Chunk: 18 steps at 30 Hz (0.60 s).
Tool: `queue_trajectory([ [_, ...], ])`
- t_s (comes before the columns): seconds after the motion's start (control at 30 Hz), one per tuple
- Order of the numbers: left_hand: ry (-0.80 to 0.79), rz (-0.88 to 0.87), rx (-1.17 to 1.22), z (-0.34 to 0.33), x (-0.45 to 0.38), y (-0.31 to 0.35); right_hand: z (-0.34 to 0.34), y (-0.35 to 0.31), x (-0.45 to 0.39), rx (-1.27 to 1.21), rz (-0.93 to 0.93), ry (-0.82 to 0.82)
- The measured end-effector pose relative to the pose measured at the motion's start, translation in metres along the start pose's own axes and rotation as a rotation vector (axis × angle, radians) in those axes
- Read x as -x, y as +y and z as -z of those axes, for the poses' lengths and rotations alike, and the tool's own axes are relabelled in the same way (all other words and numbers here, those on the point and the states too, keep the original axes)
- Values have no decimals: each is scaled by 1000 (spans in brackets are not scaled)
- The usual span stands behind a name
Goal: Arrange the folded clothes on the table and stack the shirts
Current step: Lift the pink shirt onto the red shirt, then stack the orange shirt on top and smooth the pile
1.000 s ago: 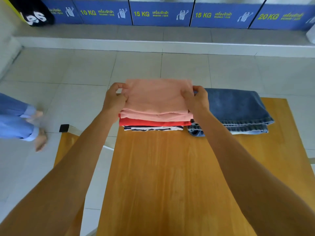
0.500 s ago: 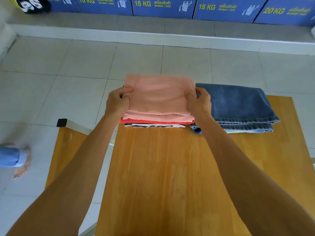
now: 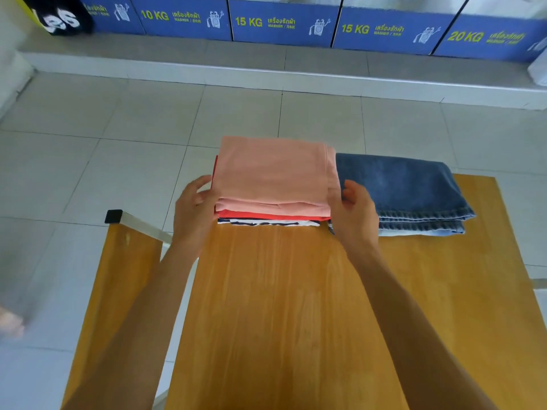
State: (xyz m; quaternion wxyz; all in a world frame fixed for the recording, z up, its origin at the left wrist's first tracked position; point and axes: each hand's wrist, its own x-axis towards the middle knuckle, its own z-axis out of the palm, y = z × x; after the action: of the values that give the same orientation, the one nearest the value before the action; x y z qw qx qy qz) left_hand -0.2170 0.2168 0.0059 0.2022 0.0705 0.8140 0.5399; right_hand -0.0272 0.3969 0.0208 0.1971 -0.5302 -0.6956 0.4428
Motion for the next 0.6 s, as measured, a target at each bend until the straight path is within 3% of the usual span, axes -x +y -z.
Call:
queue_trajectory([
  [0.4, -130, 386, 195, 41, 183, -79, 9, 61, 166, -15, -121, -114],
  [0.6, -149, 358, 52, 67, 243, -103, 20, 77, 224, 53, -97, -184],
])
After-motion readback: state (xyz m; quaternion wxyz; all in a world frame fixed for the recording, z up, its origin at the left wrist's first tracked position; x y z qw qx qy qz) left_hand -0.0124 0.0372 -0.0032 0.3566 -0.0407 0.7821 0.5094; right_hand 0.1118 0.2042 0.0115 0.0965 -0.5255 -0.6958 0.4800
